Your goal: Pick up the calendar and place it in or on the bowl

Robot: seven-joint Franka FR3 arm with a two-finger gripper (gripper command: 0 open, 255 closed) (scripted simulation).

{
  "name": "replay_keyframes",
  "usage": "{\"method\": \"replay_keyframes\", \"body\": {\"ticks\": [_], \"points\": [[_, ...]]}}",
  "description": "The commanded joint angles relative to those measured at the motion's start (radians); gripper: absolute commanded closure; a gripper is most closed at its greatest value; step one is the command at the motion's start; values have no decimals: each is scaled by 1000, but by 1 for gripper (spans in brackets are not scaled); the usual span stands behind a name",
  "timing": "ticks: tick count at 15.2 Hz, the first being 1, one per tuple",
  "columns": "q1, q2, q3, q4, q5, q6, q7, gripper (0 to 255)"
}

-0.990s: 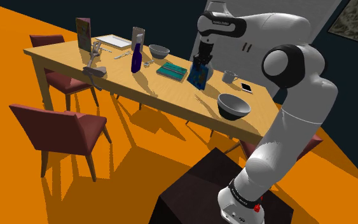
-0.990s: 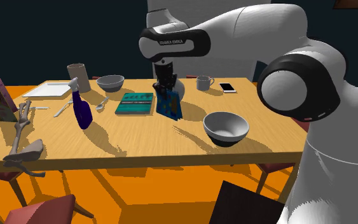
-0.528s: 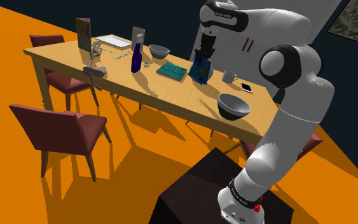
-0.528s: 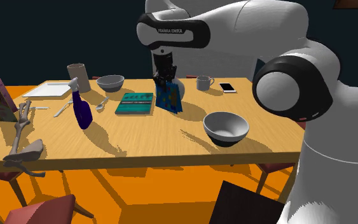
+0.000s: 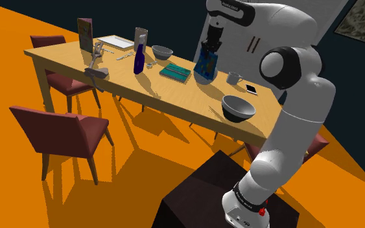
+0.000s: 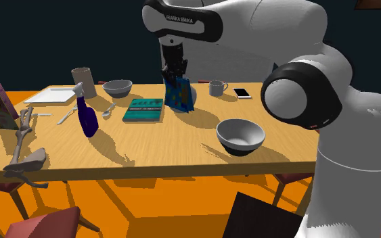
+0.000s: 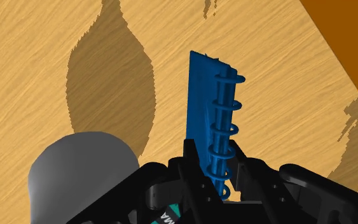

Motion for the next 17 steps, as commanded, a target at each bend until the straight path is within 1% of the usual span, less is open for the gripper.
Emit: {"method": "replay_keyframes", "body": {"ticks": [1, 4, 5, 7, 10, 13, 17], "points": [[-3, 9, -1, 42, 2, -33, -6, 255], [-8, 36, -3, 123, 8, -87, -15, 255], [-9, 38, -3, 130, 9, -91, -15, 255], [-6, -57, -7, 11, -10, -64, -22, 255], [-7, -182, -14, -133, -37, -42, -34, 255], [-12, -296, -20, -248, -63, -35, -48, 255], [-26, -435, -29, -371, -96, -43, -72, 255]]}}
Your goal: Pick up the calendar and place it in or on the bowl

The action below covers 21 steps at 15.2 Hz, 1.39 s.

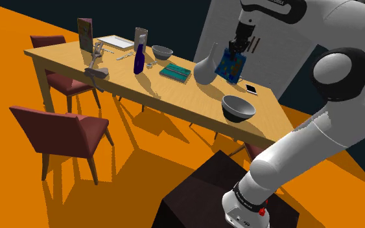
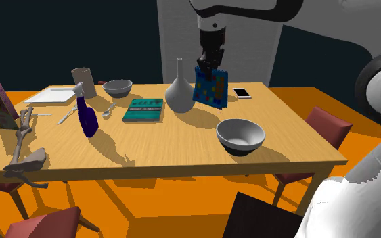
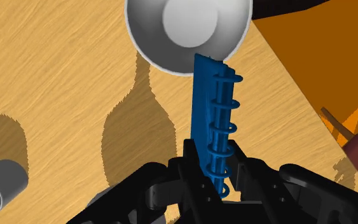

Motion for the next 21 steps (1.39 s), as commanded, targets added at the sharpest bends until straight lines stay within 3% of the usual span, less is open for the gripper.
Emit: {"method": "replay_keyframes", "body": {"ticks": [1, 10, 21], "points": [[-7, -64, -4, -45, -15, -15, -13, 255], [-54, -330, -31, -212, -88, -94, -94, 255], [-62, -397, -39, -418, -104, 44, -66, 255]]}}
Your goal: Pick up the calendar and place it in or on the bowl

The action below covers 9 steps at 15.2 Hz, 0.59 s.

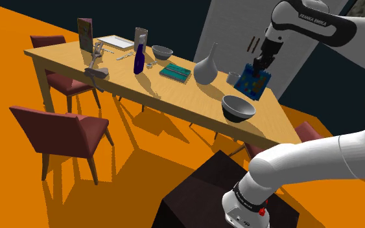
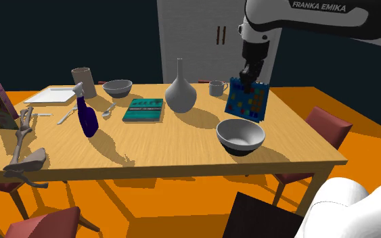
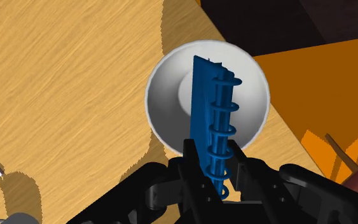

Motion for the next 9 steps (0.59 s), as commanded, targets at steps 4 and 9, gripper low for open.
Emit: {"method": "replay_keyframes", "body": {"ticks": [4, 9], "points": [[-4, -26, -4, -87, -8, 61, 13, 255], [-8, -44, -11, -168, -17, 123, 24, 255]]}}
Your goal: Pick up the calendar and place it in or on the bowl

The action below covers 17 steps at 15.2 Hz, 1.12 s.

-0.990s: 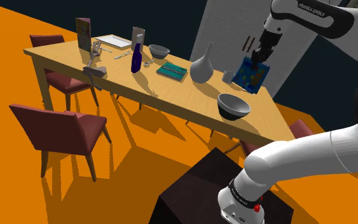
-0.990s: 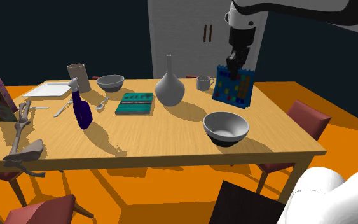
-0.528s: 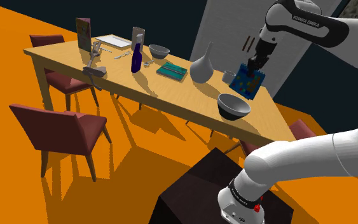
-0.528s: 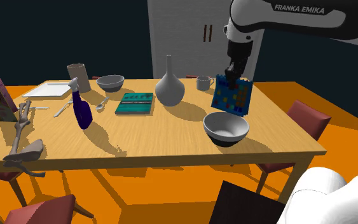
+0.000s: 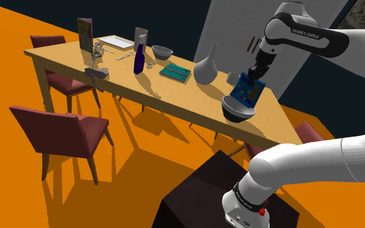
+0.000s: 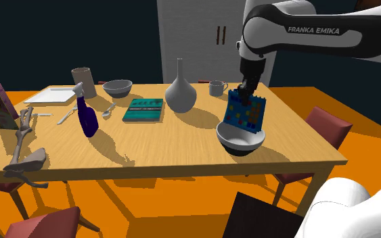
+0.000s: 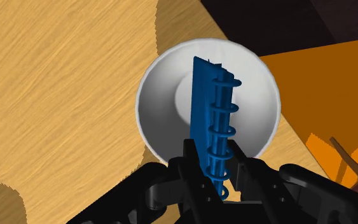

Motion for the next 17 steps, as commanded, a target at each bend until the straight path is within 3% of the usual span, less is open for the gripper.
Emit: {"method": "replay_keyframes", "body": {"ticks": [1, 10, 11, 17], "points": [[-2, -7, -2, -31, -4, 24, 4, 255], [-3, -12, -5, -56, -7, 45, 8, 255], [-3, -12, -5, -56, -7, 45, 8, 0], [0, -8, 2, -21, -1, 13, 6, 0]]}}
